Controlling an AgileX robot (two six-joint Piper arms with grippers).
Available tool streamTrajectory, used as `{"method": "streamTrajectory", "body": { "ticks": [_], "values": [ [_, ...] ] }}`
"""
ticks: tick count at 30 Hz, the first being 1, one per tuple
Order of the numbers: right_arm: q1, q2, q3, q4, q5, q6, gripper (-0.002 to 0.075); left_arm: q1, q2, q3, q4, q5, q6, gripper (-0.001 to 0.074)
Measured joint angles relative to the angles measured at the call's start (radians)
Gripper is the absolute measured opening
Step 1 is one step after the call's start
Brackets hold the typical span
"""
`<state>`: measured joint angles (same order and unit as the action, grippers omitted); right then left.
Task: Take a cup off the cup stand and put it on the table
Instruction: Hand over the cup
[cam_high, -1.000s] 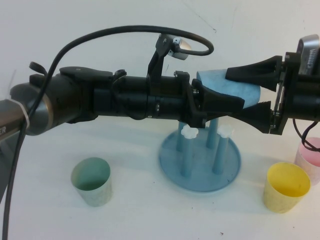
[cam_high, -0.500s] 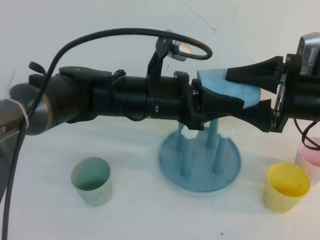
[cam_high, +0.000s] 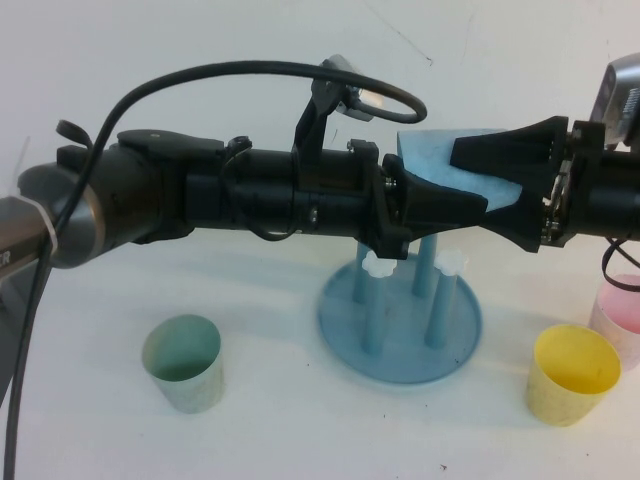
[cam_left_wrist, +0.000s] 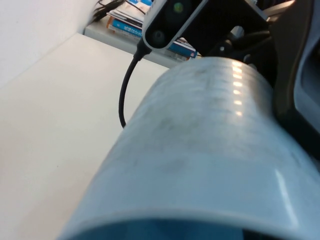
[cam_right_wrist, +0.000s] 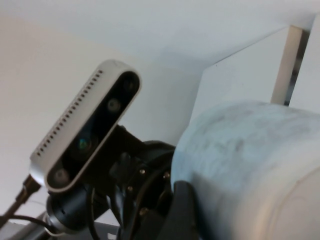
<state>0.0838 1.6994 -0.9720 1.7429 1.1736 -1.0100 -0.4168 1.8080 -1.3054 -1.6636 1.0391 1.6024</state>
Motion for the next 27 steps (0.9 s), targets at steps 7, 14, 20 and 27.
{"method": "streamTrajectory", "body": {
  "ticks": [7, 14, 20, 27],
  "values": [
    [0.002, 0.000, 0.000, -0.022, 0.001, -0.108, 0.0656, 0.000, 0.000, -0.001, -0.002, -0.005, -0.008, 0.0050],
    [0.004, -0.002, 0.000, -0.032, 0.002, -0.141, 0.0685, 0.000, 0.000, -0.001, 0.000, 0.016, -0.052, 0.0047],
    [-0.010, -0.004, 0.000, -0.061, -0.012, -0.139, 0.0688, 0.040, 0.000, -0.004, 0.121, 0.059, -0.190, 0.0047],
    [-0.076, -0.004, 0.000, -0.063, -0.014, -0.146, 0.0688, 0.099, -0.036, -0.004, 0.313, 0.066, -0.274, 0.0041]
  ]
}}
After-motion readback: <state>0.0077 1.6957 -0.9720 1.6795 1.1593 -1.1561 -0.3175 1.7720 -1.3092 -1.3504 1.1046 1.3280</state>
